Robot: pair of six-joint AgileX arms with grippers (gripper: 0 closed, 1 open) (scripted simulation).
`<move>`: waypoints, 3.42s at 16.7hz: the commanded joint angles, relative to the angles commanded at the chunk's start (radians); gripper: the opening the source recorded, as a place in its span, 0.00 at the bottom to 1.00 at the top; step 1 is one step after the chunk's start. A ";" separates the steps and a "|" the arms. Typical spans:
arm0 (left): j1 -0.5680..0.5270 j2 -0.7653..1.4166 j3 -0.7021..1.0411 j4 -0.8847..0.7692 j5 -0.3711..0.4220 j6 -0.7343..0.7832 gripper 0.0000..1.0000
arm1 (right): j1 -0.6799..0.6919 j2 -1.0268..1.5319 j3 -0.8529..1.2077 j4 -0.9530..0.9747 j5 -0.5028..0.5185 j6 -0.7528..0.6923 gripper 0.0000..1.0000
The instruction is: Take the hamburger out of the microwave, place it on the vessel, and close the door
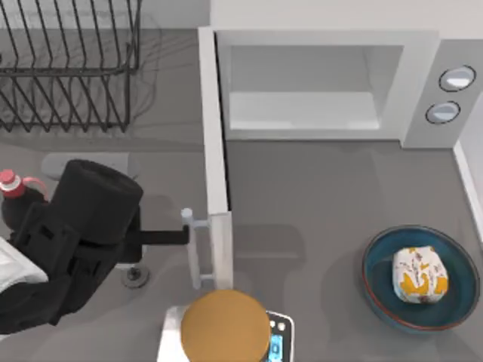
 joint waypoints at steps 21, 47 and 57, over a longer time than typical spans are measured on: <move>-0.290 0.308 0.286 -0.047 -0.175 -0.257 0.00 | 0.000 0.000 0.000 0.000 0.000 0.000 1.00; -0.483 0.718 0.790 -0.297 -0.273 -0.471 0.00 | 0.000 0.000 0.000 0.000 0.000 0.000 1.00; -0.558 0.962 1.190 -0.492 -0.303 -0.559 0.00 | 0.000 0.000 0.000 0.000 0.000 0.000 1.00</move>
